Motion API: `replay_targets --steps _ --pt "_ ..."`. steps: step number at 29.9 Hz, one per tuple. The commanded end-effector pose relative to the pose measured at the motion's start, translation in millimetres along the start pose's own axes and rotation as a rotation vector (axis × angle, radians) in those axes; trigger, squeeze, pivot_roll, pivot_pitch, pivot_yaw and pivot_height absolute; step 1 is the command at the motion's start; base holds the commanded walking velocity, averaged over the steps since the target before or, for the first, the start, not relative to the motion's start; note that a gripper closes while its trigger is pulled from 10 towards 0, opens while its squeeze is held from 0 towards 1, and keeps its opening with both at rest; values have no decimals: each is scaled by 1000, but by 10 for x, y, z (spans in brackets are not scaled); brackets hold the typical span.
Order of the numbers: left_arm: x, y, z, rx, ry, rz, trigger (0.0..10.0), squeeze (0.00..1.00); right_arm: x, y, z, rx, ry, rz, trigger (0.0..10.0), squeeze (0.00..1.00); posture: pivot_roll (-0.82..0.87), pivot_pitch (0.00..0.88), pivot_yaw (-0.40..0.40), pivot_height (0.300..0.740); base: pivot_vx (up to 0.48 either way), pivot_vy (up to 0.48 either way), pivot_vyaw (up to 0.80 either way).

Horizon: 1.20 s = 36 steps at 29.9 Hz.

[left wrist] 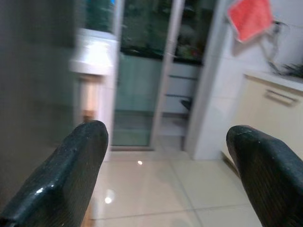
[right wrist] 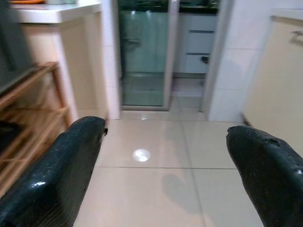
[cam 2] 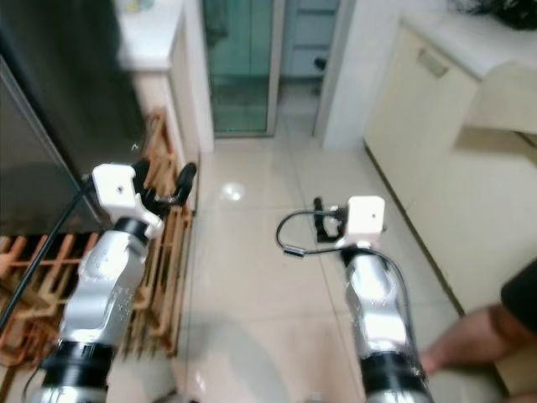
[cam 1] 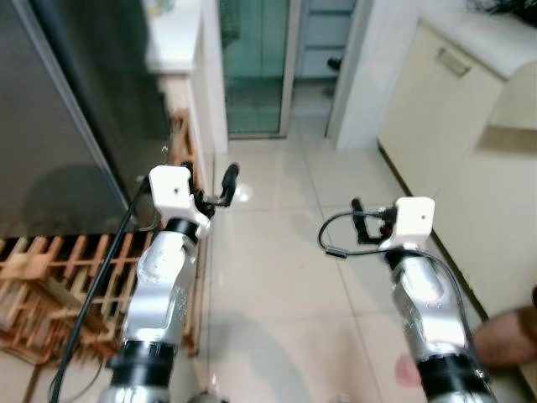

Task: Restocking fridge

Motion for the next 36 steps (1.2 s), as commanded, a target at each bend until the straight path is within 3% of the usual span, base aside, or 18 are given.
replay_targets --steps 1,12,14,20,26,29,36 --pt "43 -6 -26 -5 7 46 10000 0 130 11 9 -1 -32 9 10000 0 -72 0 -14 740 0 0 0" --pt "48 46 -62 16 2 49 10000 0 108 -7 -9 -5 -23 18 10000 0 -68 0 -14 740 0 0 0" --pt "108 23 -115 -3 2 -5 10000 0 98 -11 -20 -6 -21 16 10000 0 -65 0 -15 740 0 0 0" --pt "137 67 -221 4 8 -23 10000 0 86 13 -47 1 -22 14 10000 0 -66 0 -13 740 0 0 0" --pt "252 102 -487 -18 68 -58 10000 0 71 24 -80 4 -20 15 10000 0 -62 0 -11 740 0 0 0" --pt "197 132 -573 -29 124 -37 10000 0 79 31 -87 6 -26 13 10000 0 -68 0 -2 740 0 0 0" --pt "162 228 -645 -2 138 -13 10000 0 100 11 -76 7 -42 10 10000 0 -74 0 5 740 0 0 0"
Point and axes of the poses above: a point about 5 cm out from each wrist's last joint towards the gripper, its own z axis pointing back from the gripper into the wrist, its own y axis along the axis of the wrist's last joint, x = y × z, the point moved 5 cm from there along -z, pointing out of the wrist towards the gripper, and after that the axes turned 3 degrees about -z, right-handed, at the moved point
